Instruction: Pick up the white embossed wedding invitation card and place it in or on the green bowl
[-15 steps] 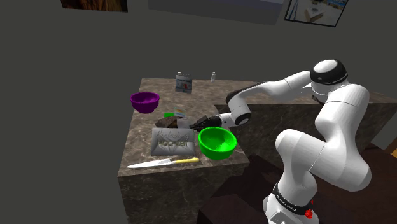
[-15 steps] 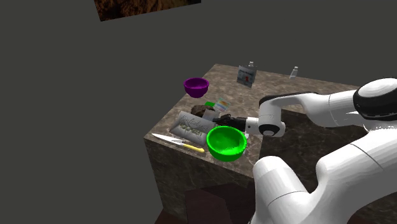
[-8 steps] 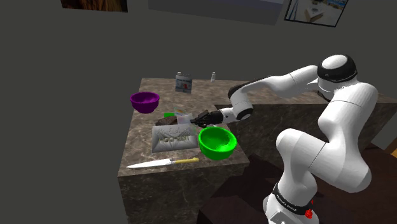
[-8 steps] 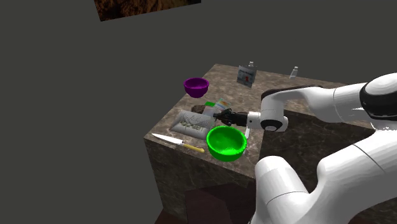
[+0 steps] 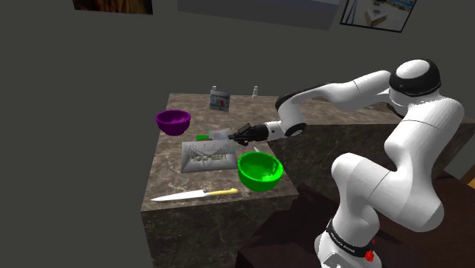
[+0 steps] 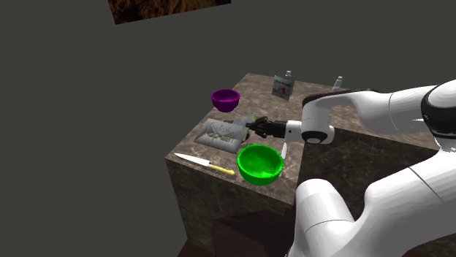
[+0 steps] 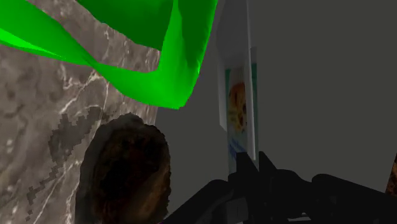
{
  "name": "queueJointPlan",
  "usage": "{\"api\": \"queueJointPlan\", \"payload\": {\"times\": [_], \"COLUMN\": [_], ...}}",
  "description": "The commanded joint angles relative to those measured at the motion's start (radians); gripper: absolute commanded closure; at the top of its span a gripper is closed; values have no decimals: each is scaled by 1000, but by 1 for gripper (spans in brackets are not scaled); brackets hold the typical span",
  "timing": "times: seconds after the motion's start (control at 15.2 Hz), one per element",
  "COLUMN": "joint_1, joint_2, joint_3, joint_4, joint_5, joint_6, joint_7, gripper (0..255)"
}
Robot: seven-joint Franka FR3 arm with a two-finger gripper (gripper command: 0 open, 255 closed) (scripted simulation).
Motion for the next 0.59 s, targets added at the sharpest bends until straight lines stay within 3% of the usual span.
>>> {"api": "queueJointPlan", "payload": {"times": [0.0, 0.53], "joint_1": [-33, -149], "joint_2": [19, 68], "joint_3": [41, 185], "joint_4": [-10, -17], "joint_5": [10, 27], "joint_6": [-8, -37], "joint_7": [19, 103], "gripper": [255, 255]}}
